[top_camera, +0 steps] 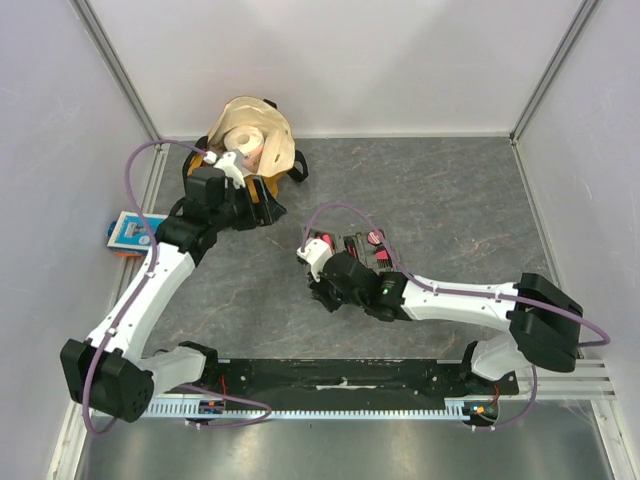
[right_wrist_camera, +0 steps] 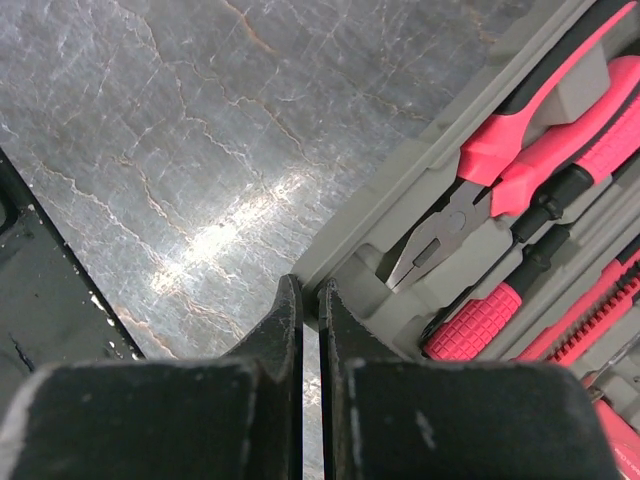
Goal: Pack the tool kit
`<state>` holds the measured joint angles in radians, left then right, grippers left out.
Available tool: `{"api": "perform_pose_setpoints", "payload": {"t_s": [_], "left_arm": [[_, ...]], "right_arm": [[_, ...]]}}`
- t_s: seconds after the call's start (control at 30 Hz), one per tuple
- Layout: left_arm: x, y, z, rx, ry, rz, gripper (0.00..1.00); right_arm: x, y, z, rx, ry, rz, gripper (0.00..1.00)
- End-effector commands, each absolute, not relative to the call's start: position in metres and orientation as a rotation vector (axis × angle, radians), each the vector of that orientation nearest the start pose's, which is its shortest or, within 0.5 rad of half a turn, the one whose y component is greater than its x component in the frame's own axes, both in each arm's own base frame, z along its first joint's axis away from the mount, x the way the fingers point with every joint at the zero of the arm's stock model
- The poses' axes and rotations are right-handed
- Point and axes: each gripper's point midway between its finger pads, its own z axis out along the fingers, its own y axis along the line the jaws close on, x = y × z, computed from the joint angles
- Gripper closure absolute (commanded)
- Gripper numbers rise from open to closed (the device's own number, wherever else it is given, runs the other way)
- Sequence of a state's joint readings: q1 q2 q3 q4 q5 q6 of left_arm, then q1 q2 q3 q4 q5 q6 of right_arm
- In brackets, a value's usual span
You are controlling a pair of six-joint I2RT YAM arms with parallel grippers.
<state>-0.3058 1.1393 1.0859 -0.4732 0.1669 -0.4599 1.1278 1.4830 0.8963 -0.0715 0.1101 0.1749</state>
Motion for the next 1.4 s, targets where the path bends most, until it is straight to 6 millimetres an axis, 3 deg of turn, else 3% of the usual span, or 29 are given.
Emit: {"api": "perform_pose_setpoints", "payload": {"t_s": [0.0,0.13,0.4,0.5,0.6,0.87,1.07,1.17,1.33,1.37], "left_arm": [[0.3,-0.193,0.228,0.132,2.216,-0.924,0.22],[0.287,-0.214,0.2,0.206,2.334,-1.064,0.24],[0.275,-0.236,0.145,0.224,2.518,-1.067,0.18],[0.279,-0.241,0.133,0.186,2.555,-1.064,0.17],[0.286,-0.247,0.127,0.158,2.582,-1.074,0.18],[0.283,-0.267,0.121,0.188,2.615,-1.203,0.32],[0.289,-0.265,0.116,0.18,2.63,-1.157,0.5],[0.295,-0.258,0.108,0.162,2.651,-1.058,0.57],[0.301,-0.249,0.106,0.175,2.659,-0.957,0.67],[0.301,-0.248,0.106,0.175,2.664,-0.948,0.67]], "right_arm": [[0.208,0.371,0.163,-0.815,1.86,0.639,1.0],[0.21,0.368,0.164,-0.801,1.849,0.632,1.0],[0.21,0.37,0.167,-0.785,1.838,0.647,1.0],[0.209,0.373,0.167,-0.782,1.842,0.663,1.0],[0.209,0.376,0.166,-0.792,1.846,0.67,1.0],[0.209,0.388,0.161,-0.814,1.871,0.683,1.0],[0.213,0.392,0.151,-0.809,1.914,0.659,0.97],[0.217,0.39,0.146,-0.791,1.953,0.623,0.82],[0.229,0.372,0.155,-0.657,1.962,0.554,0.41],[0.233,0.367,0.157,-0.616,1.967,0.537,0.37]]}}
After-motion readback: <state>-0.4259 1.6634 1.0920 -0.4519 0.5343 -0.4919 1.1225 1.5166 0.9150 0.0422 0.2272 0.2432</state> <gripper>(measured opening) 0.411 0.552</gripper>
